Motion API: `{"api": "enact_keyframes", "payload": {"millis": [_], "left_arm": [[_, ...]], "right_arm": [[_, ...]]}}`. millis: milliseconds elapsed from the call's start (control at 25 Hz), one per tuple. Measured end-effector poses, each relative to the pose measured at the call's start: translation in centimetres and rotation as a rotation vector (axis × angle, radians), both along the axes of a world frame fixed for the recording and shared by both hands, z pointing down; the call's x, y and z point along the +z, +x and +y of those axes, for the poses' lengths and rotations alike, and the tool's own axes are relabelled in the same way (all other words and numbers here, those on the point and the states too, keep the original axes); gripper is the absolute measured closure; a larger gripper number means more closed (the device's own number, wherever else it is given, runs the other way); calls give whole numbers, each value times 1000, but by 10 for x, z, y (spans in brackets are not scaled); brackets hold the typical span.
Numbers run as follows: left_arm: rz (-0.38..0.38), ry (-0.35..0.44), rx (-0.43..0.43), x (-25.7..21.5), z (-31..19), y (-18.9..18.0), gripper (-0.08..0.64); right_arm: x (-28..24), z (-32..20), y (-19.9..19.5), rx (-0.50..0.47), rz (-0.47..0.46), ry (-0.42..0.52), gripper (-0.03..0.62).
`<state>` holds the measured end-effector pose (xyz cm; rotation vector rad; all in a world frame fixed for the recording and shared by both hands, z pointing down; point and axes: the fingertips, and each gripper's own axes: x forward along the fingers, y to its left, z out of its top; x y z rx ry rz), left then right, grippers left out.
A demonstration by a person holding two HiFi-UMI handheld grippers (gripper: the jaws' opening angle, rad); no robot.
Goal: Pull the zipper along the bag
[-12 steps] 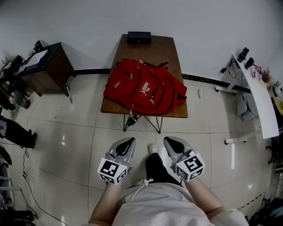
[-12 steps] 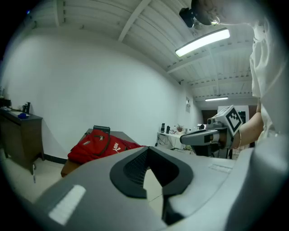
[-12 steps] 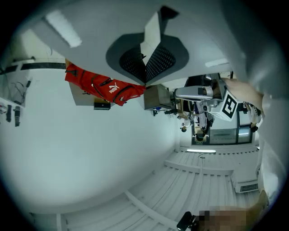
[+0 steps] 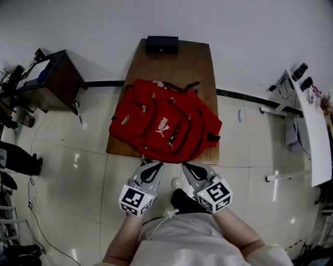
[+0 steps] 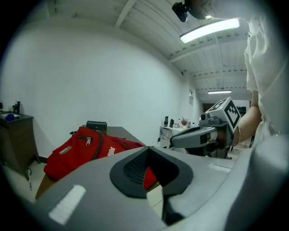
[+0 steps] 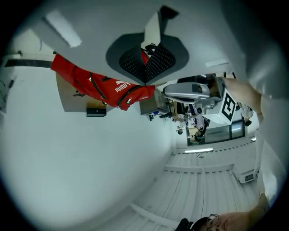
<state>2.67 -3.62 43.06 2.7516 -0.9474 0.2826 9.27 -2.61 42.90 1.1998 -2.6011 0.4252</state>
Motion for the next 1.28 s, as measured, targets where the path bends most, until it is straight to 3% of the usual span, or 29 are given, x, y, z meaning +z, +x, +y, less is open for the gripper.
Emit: {"api": "enact_keyframes", "payload": {"millis": [440,680,800,920,1280], "left_arm": [[-80,-110,-116,42,-87,11,554],[-96,-184,-83,72,-105,15,554],[-130,-222,-50,95,-115,22,554],[-147,-239,-31,106,-123,26,554],[-162,-310,-5,131,-121,27,554]], "right_arm": [[50,-103,11,-165,32,-128,584],[98,-115,-2,-190,64,-259,583],[117,-122,-7,-196,82,-312,519],[130,-123,-12,-197,90,-355,504],[155,-120,-25,-223,109,-405,481]]}}
